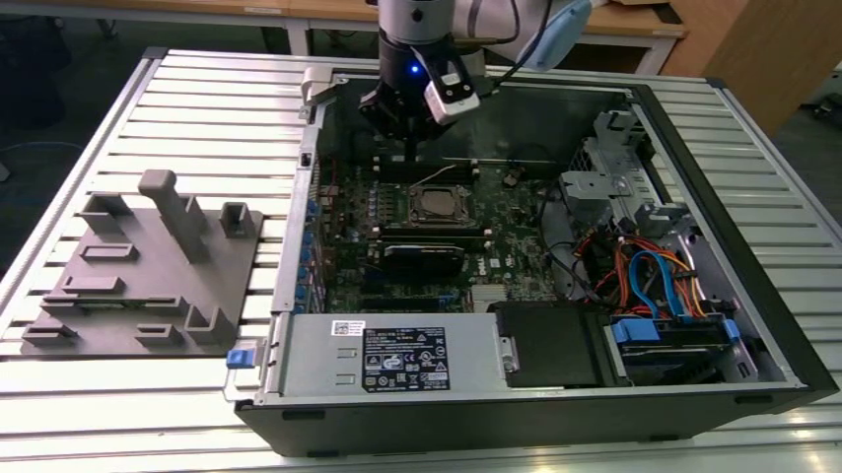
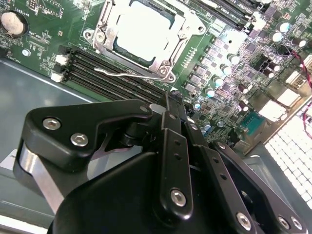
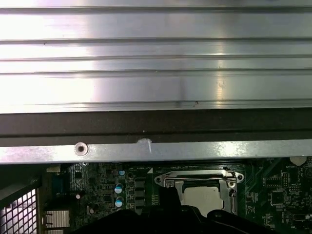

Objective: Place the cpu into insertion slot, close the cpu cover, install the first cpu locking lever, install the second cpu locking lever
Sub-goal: 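Install the first cpu locking lever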

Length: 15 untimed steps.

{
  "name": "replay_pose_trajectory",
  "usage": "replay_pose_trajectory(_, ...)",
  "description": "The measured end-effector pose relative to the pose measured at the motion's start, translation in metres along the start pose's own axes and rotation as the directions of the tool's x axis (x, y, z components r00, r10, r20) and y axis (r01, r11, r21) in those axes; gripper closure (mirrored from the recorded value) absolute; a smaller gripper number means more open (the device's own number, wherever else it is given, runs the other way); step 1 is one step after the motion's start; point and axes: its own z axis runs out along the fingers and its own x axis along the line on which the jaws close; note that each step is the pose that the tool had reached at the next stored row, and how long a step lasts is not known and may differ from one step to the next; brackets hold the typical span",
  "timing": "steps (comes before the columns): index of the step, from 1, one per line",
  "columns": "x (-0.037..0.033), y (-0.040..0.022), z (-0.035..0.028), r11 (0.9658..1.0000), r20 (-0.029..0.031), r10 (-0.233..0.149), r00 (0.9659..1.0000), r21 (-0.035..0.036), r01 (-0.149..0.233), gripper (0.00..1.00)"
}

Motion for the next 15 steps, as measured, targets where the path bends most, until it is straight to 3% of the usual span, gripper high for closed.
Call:
replay_pose_trajectory(2,-0.0005,-0.0004,0.0005,0.9998,-0.0007,0.001,1.0,-0.0191,-0.001,0.9)
replay_pose_trajectory(3,-0.0011,-0.0006,0.0008,0.9997,-0.0009,0.002,1.0,-0.0234,-0.002,0.9)
replay_pose_trajectory(6,-0.0025,-0.0007,0.0019,0.9997,-0.001,0.007,1.0,-0.025,-0.007,0.9)
replay_pose_trajectory(9,-0.0032,-0.0013,0.0039,0.999,-0.0017,0.014,0.9999,-0.042,-0.014,0.9)
replay_pose_trajectory(15,-0.0051,-0.0014,0.0066,0.9987,-0.0018,0.027,0.9996,-0.0436,-0.027,0.9)
